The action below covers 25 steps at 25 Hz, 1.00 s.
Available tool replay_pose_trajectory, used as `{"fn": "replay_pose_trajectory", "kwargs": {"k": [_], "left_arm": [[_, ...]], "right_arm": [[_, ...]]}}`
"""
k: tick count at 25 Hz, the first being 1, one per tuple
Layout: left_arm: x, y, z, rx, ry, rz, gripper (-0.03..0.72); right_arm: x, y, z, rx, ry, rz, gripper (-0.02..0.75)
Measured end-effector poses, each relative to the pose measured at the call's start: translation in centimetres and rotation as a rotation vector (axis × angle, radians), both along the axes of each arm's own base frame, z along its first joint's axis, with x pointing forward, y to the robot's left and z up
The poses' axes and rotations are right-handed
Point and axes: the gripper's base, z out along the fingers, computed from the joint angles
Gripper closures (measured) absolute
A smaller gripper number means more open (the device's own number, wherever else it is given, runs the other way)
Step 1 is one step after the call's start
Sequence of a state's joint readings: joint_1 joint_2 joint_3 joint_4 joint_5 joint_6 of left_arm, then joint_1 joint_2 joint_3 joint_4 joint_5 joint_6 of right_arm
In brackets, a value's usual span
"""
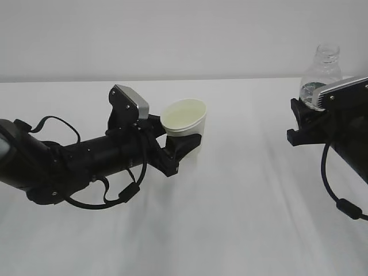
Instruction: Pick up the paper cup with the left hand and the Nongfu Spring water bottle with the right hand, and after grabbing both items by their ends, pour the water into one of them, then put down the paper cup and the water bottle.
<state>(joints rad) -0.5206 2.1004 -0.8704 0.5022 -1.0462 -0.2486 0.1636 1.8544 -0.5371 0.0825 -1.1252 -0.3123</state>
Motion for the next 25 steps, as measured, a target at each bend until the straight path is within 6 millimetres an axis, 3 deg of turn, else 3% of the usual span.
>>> {"fn": "replay_pose_trajectory", "kwargs": {"k": [12, 25], "left_arm": [[0.8, 0.8, -0.2, 0.022, 0.009, 0.101, 0.205], [3.0, 4.4, -0.2, 0.020, 0.010, 0.216, 0.205]], "right_arm": [[0.0, -0.1, 0.0, 0.004, 0.001, -0.010, 0.274], [0.0, -0.1, 0.0, 0.005, 0.001, -0.014, 0.274]]}}
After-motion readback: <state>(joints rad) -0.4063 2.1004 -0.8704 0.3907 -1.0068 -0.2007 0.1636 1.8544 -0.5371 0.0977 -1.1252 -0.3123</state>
